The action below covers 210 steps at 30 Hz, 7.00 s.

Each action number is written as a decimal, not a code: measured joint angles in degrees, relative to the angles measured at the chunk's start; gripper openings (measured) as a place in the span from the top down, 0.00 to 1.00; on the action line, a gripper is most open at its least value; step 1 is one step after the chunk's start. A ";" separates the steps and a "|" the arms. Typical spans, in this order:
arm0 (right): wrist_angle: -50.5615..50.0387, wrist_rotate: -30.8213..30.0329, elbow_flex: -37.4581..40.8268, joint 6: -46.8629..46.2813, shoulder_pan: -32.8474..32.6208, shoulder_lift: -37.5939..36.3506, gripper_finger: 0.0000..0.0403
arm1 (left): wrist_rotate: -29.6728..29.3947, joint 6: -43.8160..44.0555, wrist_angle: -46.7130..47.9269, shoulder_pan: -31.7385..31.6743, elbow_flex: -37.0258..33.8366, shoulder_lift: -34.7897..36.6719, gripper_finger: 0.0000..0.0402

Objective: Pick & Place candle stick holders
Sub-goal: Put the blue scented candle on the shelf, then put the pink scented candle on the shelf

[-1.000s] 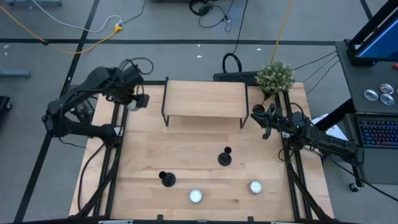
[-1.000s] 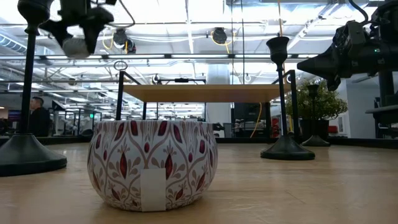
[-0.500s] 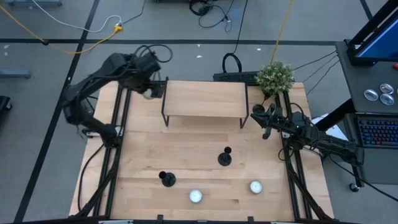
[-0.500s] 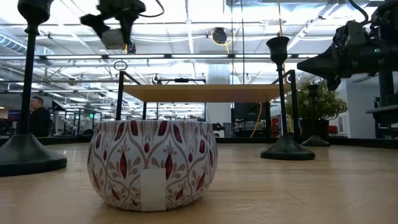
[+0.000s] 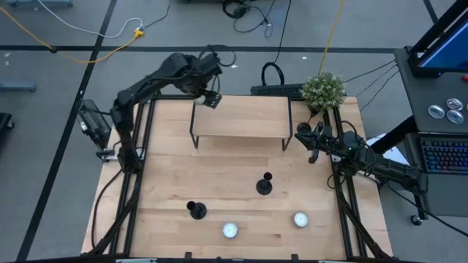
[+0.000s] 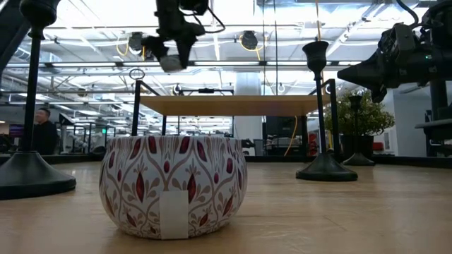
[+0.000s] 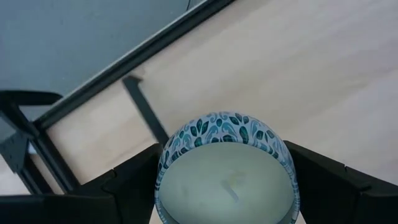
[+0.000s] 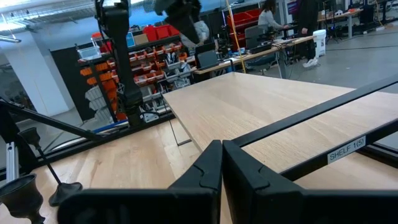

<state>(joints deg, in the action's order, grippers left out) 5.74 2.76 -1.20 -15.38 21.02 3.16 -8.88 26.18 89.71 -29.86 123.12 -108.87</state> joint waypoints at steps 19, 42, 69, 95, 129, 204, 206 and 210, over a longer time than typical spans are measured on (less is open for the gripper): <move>-0.13 0.00 0.01 0.00 0.00 0.00 0.99 | -0.35 -4.24 -1.29 -4.25 2.81 -9.95 0.23; -0.17 0.00 -0.01 0.00 0.00 0.00 0.99 | 1.41 -4.68 -3.21 -4.14 -4.82 -9.99 0.22; -0.17 0.00 0.01 0.00 0.01 0.01 0.99 | 1.81 -6.09 -2.99 -4.14 -4.86 -9.99 0.12; -0.15 0.00 -0.02 -0.02 -0.01 0.00 0.99 | 1.90 -8.15 -2.21 -4.49 -4.90 -7.64 0.10; -0.13 0.00 0.00 -0.02 0.01 0.02 0.99 | 1.52 -8.91 -10.21 6.34 -0.46 30.74 0.10; -31.10 6.44 -43.36 5.60 -21.02 27.53 1.00 | -12.17 2.80 -59.37 43.73 -102.94 103.40 0.10; -32.59 6.38 -46.29 5.60 -22.92 30.32 1.00 | -12.18 2.66 -59.45 43.73 -103.15 103.42 0.10; -35.61 4.96 -51.29 5.52 -26.65 35.90 1.00 | -12.20 2.04 -59.53 43.73 -103.41 103.39 0.10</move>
<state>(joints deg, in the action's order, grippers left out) -29.87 7.73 -52.48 -9.85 -5.63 39.06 -21.09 28.22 30.18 13.87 19.70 -5.49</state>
